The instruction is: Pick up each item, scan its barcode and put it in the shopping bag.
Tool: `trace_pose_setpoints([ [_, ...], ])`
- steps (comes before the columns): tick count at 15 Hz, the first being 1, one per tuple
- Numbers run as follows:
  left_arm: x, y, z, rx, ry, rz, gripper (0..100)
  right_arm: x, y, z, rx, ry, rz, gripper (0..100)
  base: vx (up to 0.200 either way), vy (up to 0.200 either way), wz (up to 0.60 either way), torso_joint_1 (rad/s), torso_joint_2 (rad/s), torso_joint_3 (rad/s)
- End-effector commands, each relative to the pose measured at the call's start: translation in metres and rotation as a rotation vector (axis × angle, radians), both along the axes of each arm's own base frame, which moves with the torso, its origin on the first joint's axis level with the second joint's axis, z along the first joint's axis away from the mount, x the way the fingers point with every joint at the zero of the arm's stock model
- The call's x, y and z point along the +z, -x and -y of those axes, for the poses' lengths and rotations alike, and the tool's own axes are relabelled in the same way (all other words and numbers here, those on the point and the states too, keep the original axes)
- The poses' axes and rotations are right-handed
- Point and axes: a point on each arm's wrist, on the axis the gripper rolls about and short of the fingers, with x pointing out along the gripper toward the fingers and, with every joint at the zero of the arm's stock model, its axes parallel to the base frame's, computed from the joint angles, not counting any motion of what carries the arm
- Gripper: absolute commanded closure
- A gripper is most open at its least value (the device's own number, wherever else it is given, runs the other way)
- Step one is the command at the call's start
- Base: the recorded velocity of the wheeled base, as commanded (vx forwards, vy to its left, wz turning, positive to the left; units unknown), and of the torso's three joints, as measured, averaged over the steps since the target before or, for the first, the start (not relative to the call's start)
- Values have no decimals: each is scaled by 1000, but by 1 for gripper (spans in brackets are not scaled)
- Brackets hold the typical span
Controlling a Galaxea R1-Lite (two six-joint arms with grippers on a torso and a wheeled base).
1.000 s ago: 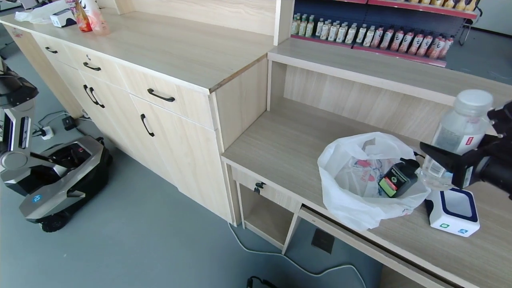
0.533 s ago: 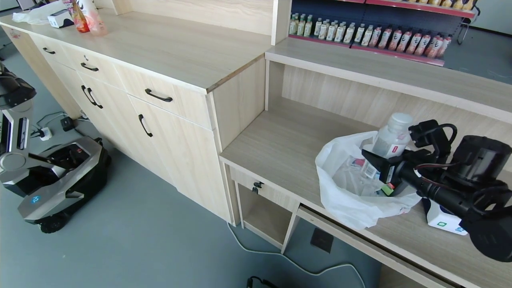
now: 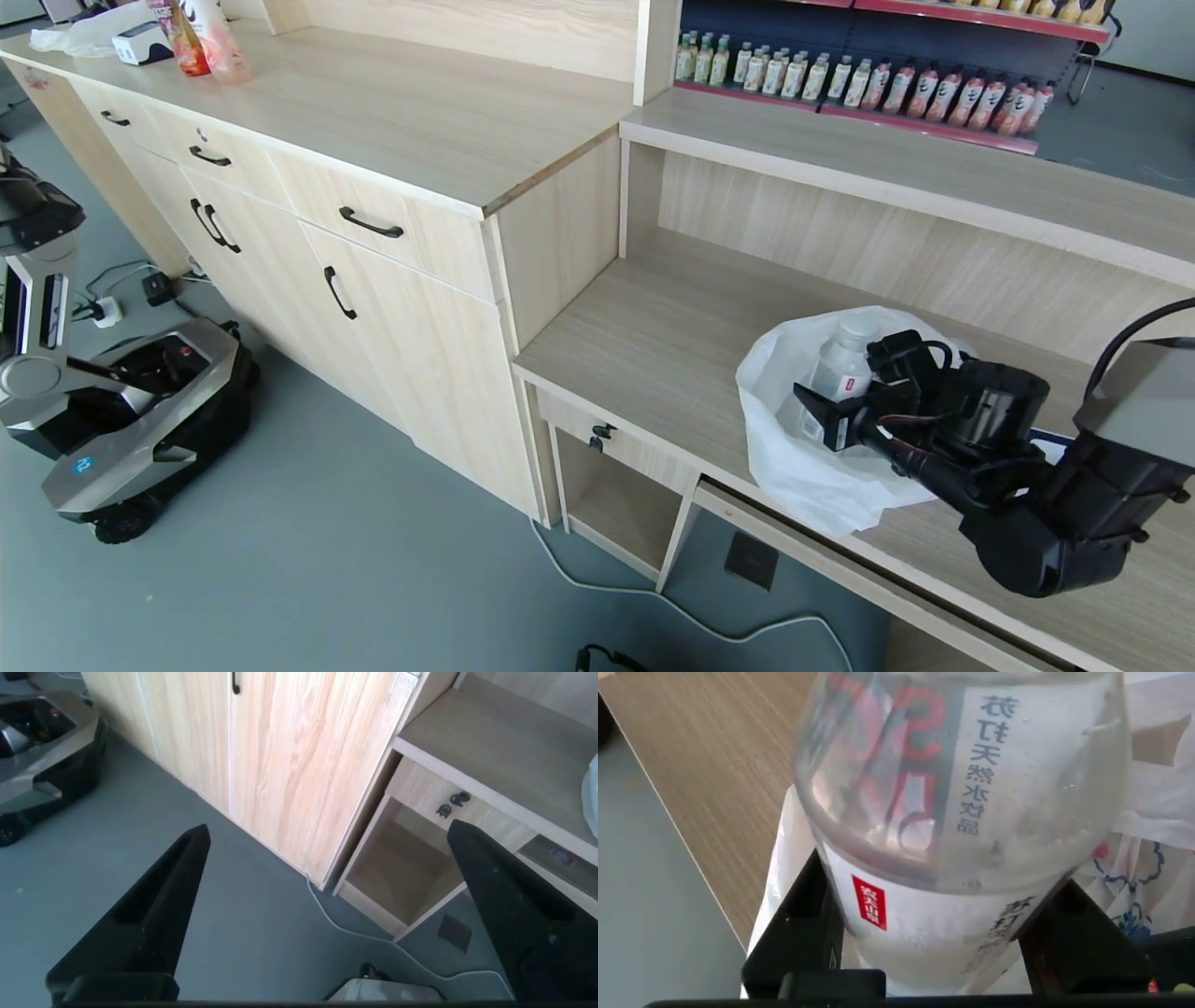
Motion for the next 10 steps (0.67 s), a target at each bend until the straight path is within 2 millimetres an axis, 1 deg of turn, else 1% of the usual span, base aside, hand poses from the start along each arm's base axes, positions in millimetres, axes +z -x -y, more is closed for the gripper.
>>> trace_pose_setpoints([
  [1, 0, 0, 0, 2, 1, 1, 0, -17, -14, -1, -3, 5, -16, 100, 0, 0, 0, 0, 0, 0],
  [2, 0, 0, 0, 0, 1, 1, 0, -17, -22, -1, -7, 2, 5, 100, 0, 0, 0, 0, 0, 0],
  [4, 0, 0, 0, 0, 1, 1, 0, -21, -28, -1, -10, 3, 5, 100, 0, 0, 0, 0, 0, 0],
  [6, 0, 0, 0, 0, 1, 1, 0, -25, -29, 4, -23, 8, 5, 100, 0, 0, 0, 0, 0, 0],
  [7, 0, 0, 0, 0, 1, 1, 0, -26, -29, 5, -24, 7, 8, 0, 0, 0, 0, 0, 0, 0],
  [9, 0, 0, 0, 0, 1, 1, 0, -24, -29, 6, -29, 1, 21, 0, 0, 0, 0, 0, 0, 0],
  [10, 0, 0, 0, 2, 1, 1, 0, -14, -27, 7, -27, -3, 40, 0, 0, 0, 0, 0, 0, 0],
])
